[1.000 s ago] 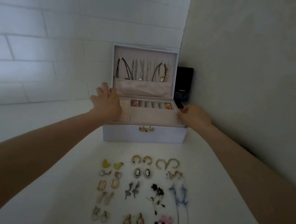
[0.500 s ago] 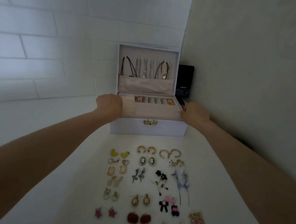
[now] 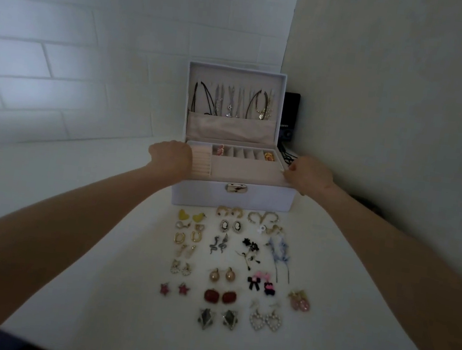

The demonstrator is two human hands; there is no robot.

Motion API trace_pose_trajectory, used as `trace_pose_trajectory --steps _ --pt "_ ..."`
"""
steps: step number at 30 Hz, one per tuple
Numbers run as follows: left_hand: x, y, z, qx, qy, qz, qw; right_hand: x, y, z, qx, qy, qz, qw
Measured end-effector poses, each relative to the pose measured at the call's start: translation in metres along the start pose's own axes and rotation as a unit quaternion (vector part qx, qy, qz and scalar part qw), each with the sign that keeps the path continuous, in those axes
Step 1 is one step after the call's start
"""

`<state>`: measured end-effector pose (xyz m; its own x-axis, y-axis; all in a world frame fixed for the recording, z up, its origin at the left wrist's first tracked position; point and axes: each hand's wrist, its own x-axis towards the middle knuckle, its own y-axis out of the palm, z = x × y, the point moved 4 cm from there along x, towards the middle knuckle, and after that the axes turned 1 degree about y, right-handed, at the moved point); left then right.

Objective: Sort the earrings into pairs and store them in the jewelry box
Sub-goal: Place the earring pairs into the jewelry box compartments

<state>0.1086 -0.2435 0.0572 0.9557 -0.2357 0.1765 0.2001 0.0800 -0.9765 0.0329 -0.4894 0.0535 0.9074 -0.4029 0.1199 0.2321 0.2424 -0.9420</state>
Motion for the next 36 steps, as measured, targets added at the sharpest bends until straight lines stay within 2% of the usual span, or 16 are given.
trace_pose_trajectory --steps 3,5,7,9,10,11,12,14,16,19,22,28,32,36 --pt "-0.006 -0.001 0.001 -0.01 -0.005 0.012 1.0 -0.008 -0.002 -0.002 0.009 0.007 -0.012 1.0" --pt "-0.01 -0.004 0.0 0.004 -0.004 -0.012 1.0 -0.016 -0.009 -0.002 0.027 0.006 -0.048 0.998" --pt "-0.012 -0.012 -0.006 0.035 0.03 -0.103 0.994 -0.027 -0.02 -0.001 0.019 -0.002 -0.13 0.991" --pt "-0.021 -0.026 -0.024 -0.011 0.14 -0.234 0.962 -0.038 -0.025 -0.002 0.009 -0.002 -0.173 0.985" --pt "-0.029 -0.033 -0.036 -0.063 0.213 -0.275 0.935 -0.042 -0.025 -0.003 0.011 0.007 -0.162 0.987" --pt "-0.039 -0.038 -0.047 -0.119 0.283 -0.269 0.913 -0.044 -0.024 -0.005 0.016 0.019 -0.132 0.991" --pt "-0.048 -0.038 -0.058 -0.155 0.336 -0.218 0.903 -0.046 -0.021 -0.007 0.023 0.031 -0.087 0.995" --pt "-0.061 -0.027 -0.082 -0.124 0.39 -0.081 0.909 -0.052 -0.011 -0.008 0.04 0.049 0.02 0.998" --pt "-0.064 -0.015 -0.098 -0.058 0.404 -0.022 0.913 -0.058 0.003 -0.007 0.024 0.052 0.068 0.996" --pt "-0.06 -0.005 -0.11 -0.014 0.383 0.024 0.923 -0.065 0.02 -0.001 -0.006 0.029 0.013 0.999" --pt "-0.059 -0.004 -0.118 0.02 0.375 0.016 0.927 -0.07 0.029 0.001 -0.023 0.007 -0.066 0.998" --pt "-0.056 0.001 -0.124 0.01 0.352 0.04 0.935 -0.068 0.039 -0.004 0.007 0.016 -0.078 0.997" --pt "-0.057 0.004 -0.123 0.004 0.358 0.0 0.934 -0.069 0.04 -0.005 0.027 0.021 -0.079 0.996" --pt "-0.059 0.004 -0.122 0.003 0.387 -0.032 0.922 -0.076 0.025 -0.003 0.058 0.008 -0.124 0.991"
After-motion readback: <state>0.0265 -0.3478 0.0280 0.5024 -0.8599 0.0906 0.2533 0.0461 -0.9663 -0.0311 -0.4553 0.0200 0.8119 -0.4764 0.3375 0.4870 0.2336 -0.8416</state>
